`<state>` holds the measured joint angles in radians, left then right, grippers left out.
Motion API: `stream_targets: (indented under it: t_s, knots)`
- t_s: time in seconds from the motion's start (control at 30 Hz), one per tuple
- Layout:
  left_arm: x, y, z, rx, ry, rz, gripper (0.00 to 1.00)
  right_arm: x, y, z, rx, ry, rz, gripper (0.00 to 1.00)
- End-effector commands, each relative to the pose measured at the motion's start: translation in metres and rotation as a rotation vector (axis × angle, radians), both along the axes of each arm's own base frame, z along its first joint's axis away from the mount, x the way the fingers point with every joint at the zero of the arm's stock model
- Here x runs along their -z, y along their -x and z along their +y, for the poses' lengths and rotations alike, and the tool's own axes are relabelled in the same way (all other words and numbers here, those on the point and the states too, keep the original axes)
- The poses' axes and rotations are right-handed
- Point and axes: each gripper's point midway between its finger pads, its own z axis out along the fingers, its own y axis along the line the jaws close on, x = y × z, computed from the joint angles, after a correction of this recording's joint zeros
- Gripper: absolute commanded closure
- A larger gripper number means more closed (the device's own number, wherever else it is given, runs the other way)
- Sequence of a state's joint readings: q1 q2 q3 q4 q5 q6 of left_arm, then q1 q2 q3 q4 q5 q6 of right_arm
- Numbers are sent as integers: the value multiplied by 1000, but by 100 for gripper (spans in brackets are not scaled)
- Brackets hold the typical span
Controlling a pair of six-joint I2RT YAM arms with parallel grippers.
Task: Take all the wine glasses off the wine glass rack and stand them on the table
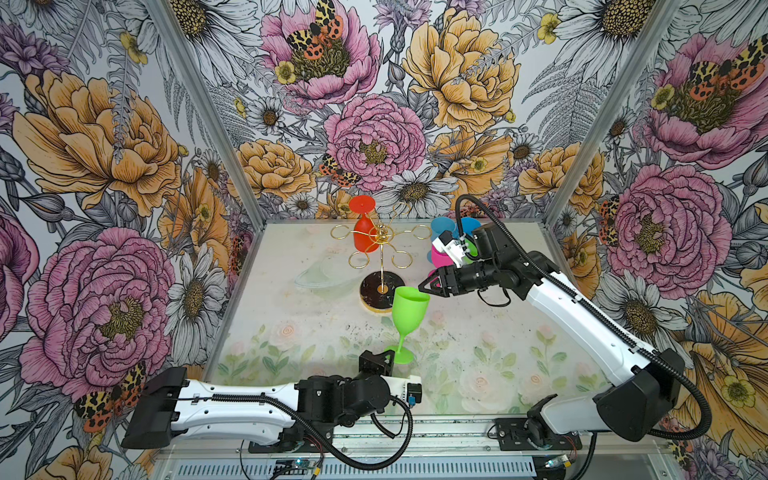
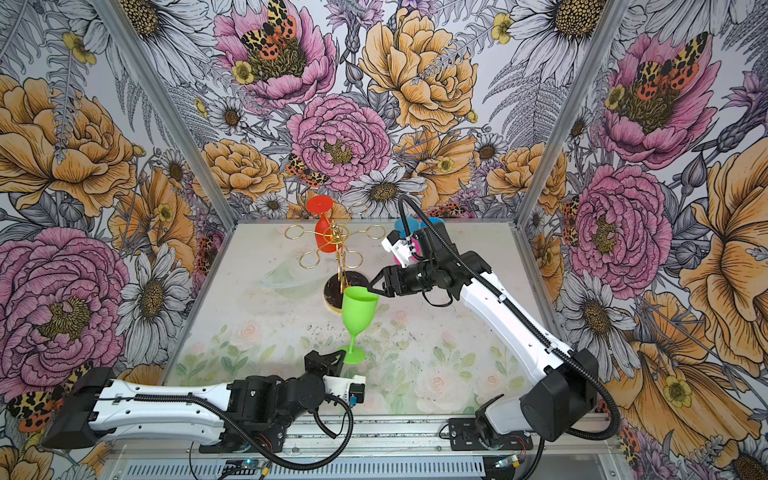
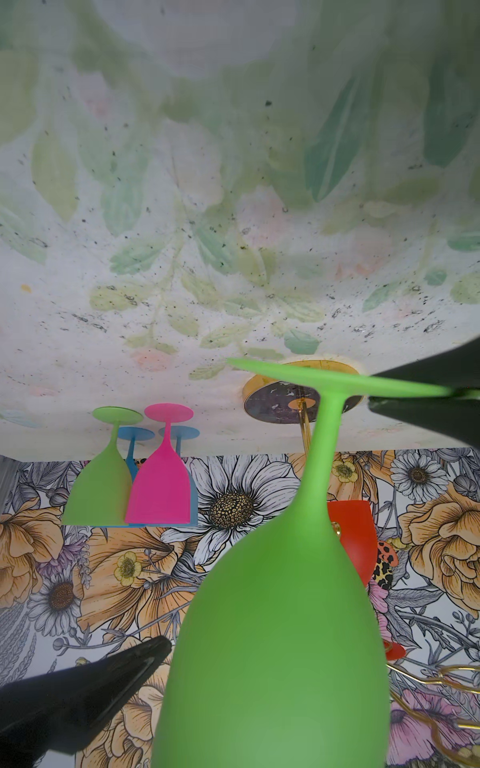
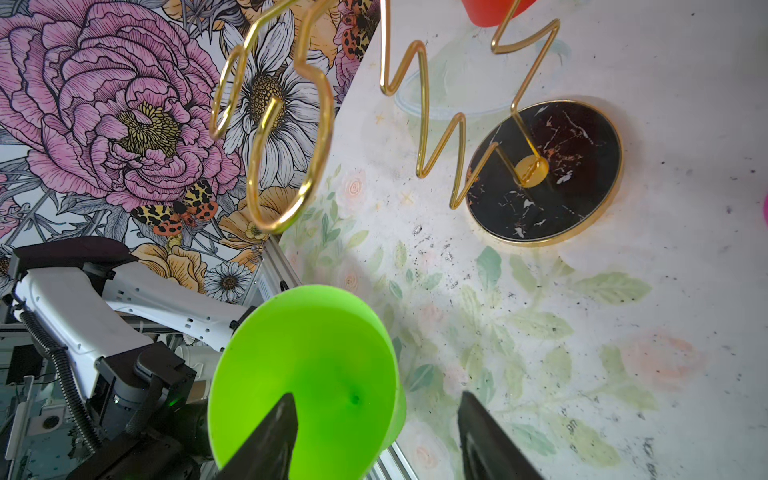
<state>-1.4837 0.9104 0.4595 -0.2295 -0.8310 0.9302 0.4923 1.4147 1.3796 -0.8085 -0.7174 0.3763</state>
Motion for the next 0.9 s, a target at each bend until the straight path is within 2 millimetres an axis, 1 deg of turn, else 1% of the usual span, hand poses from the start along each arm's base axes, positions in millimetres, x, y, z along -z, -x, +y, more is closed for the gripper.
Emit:
stream_targets:
  t_s: [0.0, 0.27, 0.43, 0.57, 0.87]
  knots:
    - [-9, -7, 2, -36, 18, -86, 100, -5, 2, 6, -38, -15, -2, 43]
    - [-8, -9, 5, -45, 10, -117, 100, 1, 5, 8, -54, -14, 26, 52]
    - [-4, -12, 8, -55, -34, -154, 100, 4, 10, 15, -91, -24, 44, 56]
    - [-2, -14, 10, -67, -66, -177, 100, 8, 10, 18, -102, -25, 60, 62]
    - [-1, -17, 15, -79, -87, -224, 100, 9, 12, 23, -122, -36, 77, 76]
